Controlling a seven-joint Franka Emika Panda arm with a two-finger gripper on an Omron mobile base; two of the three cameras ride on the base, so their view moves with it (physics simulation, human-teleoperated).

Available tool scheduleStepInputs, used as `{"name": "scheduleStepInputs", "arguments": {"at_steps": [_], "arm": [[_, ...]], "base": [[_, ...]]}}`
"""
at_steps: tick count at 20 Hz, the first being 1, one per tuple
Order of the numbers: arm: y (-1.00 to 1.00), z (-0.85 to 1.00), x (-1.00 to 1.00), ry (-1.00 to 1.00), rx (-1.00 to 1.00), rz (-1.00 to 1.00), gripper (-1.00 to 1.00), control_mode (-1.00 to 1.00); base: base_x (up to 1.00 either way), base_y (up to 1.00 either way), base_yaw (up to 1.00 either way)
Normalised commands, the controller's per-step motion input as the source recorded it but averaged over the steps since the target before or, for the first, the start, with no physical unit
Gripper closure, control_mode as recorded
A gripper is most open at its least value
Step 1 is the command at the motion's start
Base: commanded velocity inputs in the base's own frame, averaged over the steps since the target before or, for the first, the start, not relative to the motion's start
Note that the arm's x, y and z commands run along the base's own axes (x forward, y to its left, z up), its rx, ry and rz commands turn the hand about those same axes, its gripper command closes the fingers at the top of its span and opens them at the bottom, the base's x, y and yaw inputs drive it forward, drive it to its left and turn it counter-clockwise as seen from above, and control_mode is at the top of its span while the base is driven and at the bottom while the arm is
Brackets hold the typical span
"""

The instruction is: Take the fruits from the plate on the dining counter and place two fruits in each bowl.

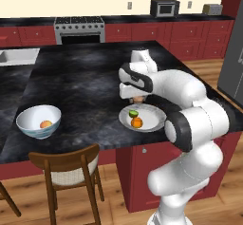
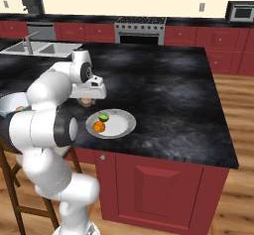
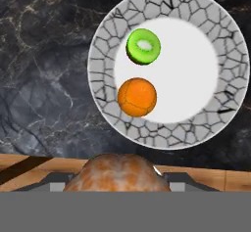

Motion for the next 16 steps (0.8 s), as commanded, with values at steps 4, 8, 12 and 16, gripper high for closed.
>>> {"name": "scheduleStepInputs", "arguments": {"at_steps": [4, 8, 12, 16], "arm": [[0.71, 0.16, -0.69, -0.04, 0.08, 0.15, 1.00, -1.00], [0.68, 0.07, -0.65, -0.09, 0.15, 0.18, 1.00, -1.00], [0.81, 0.09, -0.51, -0.18, 0.14, 0.19, 1.00, -1.00], [0.80, 0.10, -0.34, -0.14, 0.16, 0.19, 1.00, -1.00]], "base": [[0.00, 0.00, 0.00], [0.00, 0.00, 0.00], [0.00, 0.00, 0.00], [0.00, 0.00, 0.00]]}}
